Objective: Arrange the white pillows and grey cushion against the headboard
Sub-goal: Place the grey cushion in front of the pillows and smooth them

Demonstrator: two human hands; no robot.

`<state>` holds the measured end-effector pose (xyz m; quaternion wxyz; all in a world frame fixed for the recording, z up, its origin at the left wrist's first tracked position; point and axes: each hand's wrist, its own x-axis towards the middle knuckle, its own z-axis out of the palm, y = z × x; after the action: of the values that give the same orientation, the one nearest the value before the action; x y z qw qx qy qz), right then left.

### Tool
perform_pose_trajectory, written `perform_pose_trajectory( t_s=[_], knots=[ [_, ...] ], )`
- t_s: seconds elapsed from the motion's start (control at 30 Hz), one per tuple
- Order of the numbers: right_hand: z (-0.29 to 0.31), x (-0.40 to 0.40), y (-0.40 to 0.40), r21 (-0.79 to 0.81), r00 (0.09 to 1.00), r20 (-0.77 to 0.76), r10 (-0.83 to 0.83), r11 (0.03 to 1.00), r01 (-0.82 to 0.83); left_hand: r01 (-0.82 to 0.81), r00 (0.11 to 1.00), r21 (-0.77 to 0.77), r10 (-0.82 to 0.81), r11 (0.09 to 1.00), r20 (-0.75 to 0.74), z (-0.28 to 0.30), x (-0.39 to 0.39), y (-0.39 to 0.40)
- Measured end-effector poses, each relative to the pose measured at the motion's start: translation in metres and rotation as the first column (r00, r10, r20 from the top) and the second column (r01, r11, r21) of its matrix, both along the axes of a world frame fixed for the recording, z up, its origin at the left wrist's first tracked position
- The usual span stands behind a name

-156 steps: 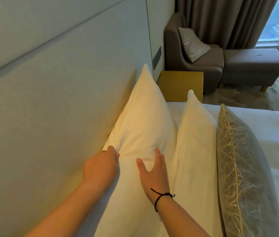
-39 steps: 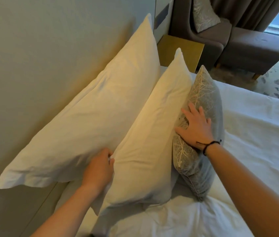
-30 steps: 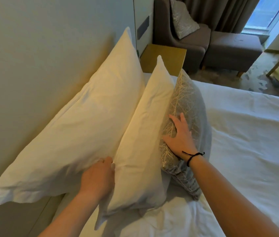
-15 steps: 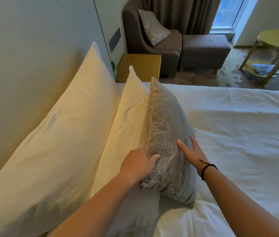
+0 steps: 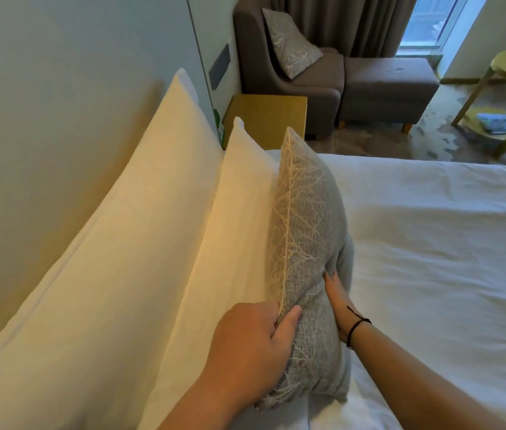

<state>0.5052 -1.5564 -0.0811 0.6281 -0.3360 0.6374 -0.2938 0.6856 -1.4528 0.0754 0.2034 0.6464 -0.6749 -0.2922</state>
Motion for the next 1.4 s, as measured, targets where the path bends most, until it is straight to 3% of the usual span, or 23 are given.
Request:
perform_pose_trajectory(
  t_s=[0.17, 0.23, 0.47, 0.57, 0.63, 0.67, 0.73, 0.83, 1.03, 1.2, 1.4],
  knots=[
    [-0.004, 0.003, -0.005, 0.005, 0.994, -0.098, 0.047, 0.999, -0.047, -0.035, 0.981, 0.124, 0.01, 0.992, 0.196, -0.002, 0.011, -0.014],
    [-0.003, -0.006, -0.002, 0.003, 0.991, -0.115, 0.066, 0.998, -0.066, -0.069, 0.979, 0.152, 0.038, 0.986, 0.199, -0.008, 0.009, -0.014],
    [0.027, -0.018, 0.026, 0.0, 0.992, -0.126, 0.014, 1.0, -0.014, -0.247, 0.967, -0.008, 0.247, 0.969, 0.071, -0.031, 0.024, 0.019],
    [0.047, -0.005, 0.051, -0.13, 0.988, -0.153, -0.022, 0.991, 0.002, -0.261, 0.936, -0.086, 0.274, 0.961, 0.219, -0.043, 0.045, 0.052],
    [0.065, 0.009, 0.071, -0.211, 0.988, -0.156, -0.021, 0.977, -0.013, -0.285, 0.904, -0.014, 0.274, 0.958, 0.329, -0.052, 0.06, 0.079],
    [0.074, 0.015, 0.081, -0.241, 0.986, -0.167, -0.014, 0.97, -0.027, -0.329, 0.904, 0.07, 0.293, 0.942, 0.311, -0.055, 0.065, 0.094],
    [0.09, 0.027, 0.1, -0.28, 0.973, -0.23, 0.015, 0.957, -0.081, -0.41, 0.909, 0.225, 0.374, 0.884, 0.186, -0.057, 0.07, 0.121],
    [0.106, 0.038, 0.123, -0.303, 0.941, -0.333, 0.066, 0.937, -0.173, -0.435, 0.893, 0.334, 0.45, 0.836, 0.036, -0.056, 0.076, 0.15],
    [0.127, 0.049, 0.144, -0.29, 0.909, -0.398, 0.125, 0.923, -0.254, -0.341, 0.937, 0.369, 0.283, 0.865, 0.203, -0.051, 0.091, 0.173],
    [0.133, 0.053, 0.151, -0.26, 0.885, -0.443, 0.143, 0.924, -0.279, -0.312, 0.908, 0.365, 0.162, 0.877, 0.388, -0.045, 0.1, 0.185],
    [0.125, 0.066, 0.163, -0.253, 0.848, -0.513, 0.135, 0.92, -0.3, -0.274, 0.914, 0.378, 0.117, 0.885, 0.387, -0.043, 0.124, 0.205]
  ],
)
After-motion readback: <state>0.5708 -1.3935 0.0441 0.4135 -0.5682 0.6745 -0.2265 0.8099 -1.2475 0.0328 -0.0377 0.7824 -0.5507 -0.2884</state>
